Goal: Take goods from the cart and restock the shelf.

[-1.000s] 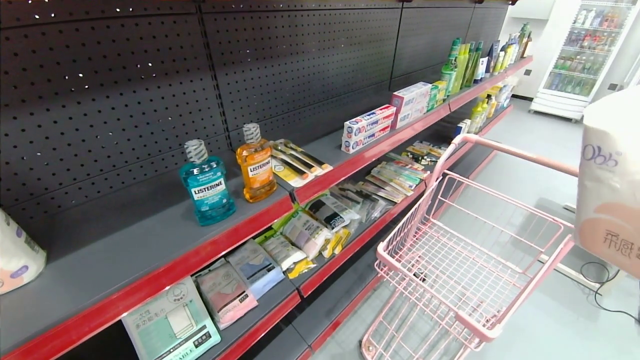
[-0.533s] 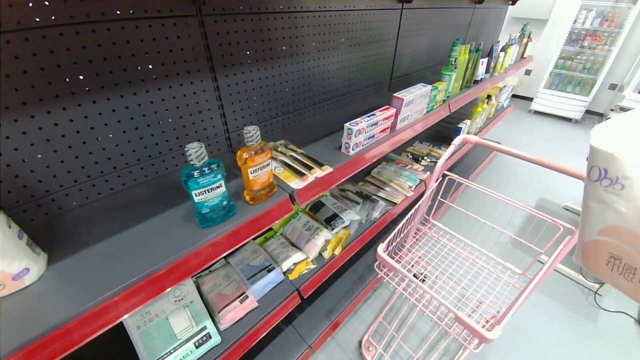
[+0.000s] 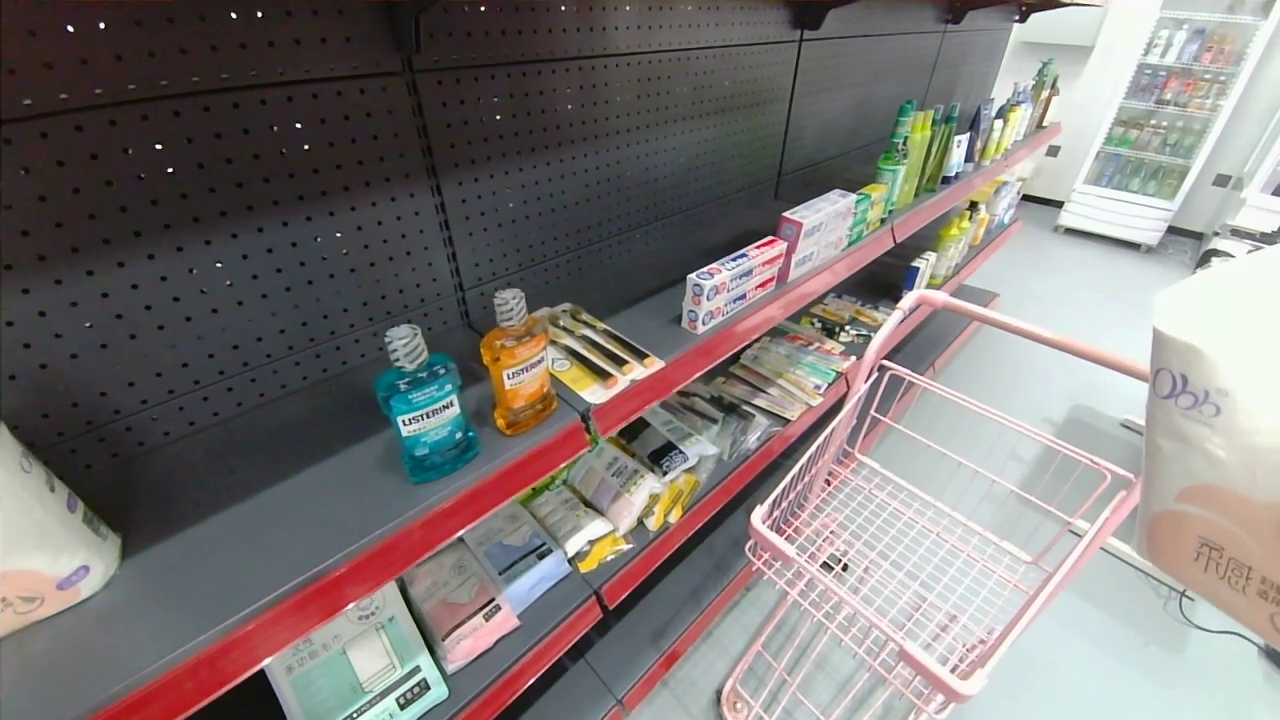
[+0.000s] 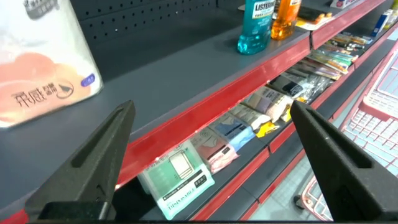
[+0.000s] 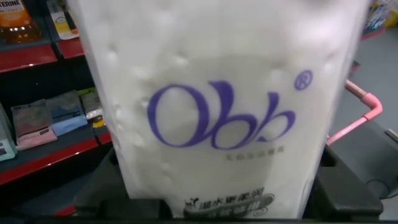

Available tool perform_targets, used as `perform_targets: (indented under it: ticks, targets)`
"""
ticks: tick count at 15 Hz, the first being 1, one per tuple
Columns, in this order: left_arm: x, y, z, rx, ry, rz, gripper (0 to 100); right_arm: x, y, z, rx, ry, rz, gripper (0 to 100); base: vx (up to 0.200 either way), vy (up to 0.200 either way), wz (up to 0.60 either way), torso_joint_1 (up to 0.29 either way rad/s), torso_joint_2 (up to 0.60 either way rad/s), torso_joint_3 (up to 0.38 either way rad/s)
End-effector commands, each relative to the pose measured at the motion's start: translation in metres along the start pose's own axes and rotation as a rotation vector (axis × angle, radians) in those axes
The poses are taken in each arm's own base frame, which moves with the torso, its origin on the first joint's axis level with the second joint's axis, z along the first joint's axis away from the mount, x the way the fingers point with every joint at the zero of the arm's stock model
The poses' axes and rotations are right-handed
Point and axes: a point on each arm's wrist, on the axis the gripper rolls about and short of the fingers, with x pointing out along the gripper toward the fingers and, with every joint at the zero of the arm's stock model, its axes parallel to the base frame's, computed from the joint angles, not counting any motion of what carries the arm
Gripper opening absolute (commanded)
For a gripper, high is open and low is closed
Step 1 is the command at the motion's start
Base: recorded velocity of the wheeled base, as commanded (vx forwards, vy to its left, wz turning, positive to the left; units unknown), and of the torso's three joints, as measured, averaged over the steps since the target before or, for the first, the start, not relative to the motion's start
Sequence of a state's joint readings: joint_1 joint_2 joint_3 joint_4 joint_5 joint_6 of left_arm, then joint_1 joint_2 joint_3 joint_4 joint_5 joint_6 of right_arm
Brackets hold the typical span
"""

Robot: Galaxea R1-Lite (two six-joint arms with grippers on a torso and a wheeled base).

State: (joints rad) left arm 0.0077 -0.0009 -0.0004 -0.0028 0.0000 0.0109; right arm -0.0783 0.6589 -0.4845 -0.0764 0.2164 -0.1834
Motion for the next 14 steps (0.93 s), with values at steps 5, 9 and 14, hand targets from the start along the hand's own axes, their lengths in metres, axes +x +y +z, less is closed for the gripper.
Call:
perform_targets:
  ticks: [5,9,14]
  targets:
    - [0.0001,0.0000,-0.0001,0.000,0.001,0.000,100,0.0034,-0.0003,-0.0017,-0.018,0.017,0.006,0,0.000,0.000,0.00,0.167,-0.35,-0.184]
    - [0.0001,0.0000,-0.0001,0.000,0.001,0.000,100,0.0036,-0.0005,-0.0013,-0.020,0.017,0.005,0,0.000,0.000,0.00,0.149,-0.30,-0.152]
    - [0.0001,0.0000,-0.0001,-0.002,0.001,0.000,100,0.0067,-0.0016,-0.0007,-0.057,0.029,0.000,0,0.000,0.000,0.00,0.056,-0.12,-0.055]
